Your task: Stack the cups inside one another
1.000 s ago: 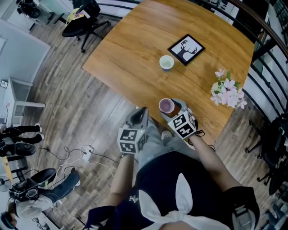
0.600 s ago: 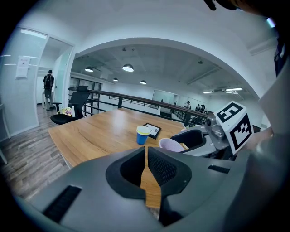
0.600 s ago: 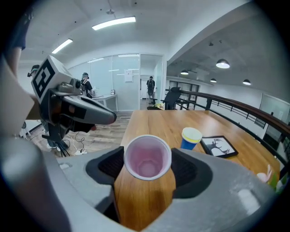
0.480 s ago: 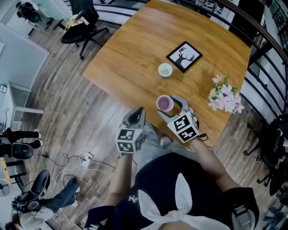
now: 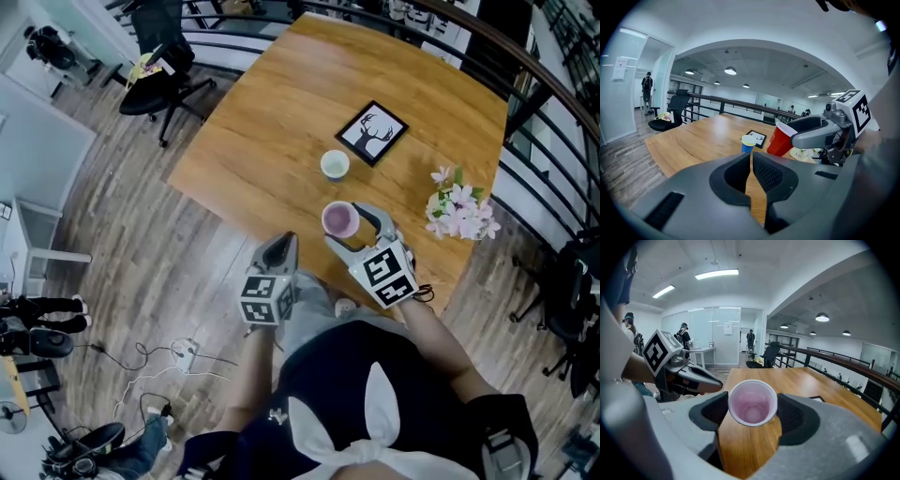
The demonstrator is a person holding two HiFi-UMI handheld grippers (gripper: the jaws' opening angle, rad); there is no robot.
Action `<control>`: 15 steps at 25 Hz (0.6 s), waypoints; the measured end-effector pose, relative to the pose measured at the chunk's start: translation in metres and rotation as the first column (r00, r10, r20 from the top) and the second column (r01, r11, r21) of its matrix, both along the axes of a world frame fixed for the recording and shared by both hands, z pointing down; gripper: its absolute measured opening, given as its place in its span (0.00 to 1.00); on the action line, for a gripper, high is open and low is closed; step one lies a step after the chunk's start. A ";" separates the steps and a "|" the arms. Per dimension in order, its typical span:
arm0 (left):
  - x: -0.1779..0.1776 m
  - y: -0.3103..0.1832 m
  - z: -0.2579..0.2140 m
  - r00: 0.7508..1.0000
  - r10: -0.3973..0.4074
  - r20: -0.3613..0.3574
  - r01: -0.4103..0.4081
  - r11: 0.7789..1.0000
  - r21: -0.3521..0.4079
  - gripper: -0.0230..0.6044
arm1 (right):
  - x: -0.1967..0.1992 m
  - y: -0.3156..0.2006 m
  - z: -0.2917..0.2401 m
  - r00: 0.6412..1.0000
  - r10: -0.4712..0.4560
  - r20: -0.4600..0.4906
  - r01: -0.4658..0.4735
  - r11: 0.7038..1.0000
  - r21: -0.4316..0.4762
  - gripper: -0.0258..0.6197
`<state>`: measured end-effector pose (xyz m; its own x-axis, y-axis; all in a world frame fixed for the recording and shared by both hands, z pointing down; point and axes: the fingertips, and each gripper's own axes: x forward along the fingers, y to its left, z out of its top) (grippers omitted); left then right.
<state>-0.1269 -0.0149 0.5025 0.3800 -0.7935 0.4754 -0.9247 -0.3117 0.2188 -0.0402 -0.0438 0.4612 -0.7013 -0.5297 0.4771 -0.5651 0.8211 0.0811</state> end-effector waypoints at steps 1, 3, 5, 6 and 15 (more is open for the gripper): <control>0.001 -0.003 0.000 1.000 0.008 0.000 -0.008 1.000 -0.003 0.09 | 0.001 -0.002 -0.001 1.000 0.007 0.002 -0.007 1.000 0.001 0.54; 0.002 -0.009 -0.001 1.000 0.022 0.001 -0.022 1.000 -0.006 0.09 | 0.004 -0.006 -0.002 1.000 0.022 0.005 -0.022 1.000 0.000 0.54; 0.003 -0.015 -0.002 0.999 0.036 0.004 -0.036 0.999 -0.005 0.09 | 0.006 -0.011 -0.001 0.999 0.036 0.003 -0.036 0.999 -0.004 0.54; 0.004 -0.018 -0.004 0.999 0.042 0.005 -0.042 0.999 -0.002 0.09 | 0.006 -0.013 0.000 0.999 0.042 0.003 -0.042 0.999 -0.005 0.54; 0.002 -0.039 -0.015 0.998 0.062 0.004 -0.062 0.998 0.008 0.09 | 0.006 -0.033 -0.003 0.998 0.069 0.009 -0.069 0.998 -0.004 0.54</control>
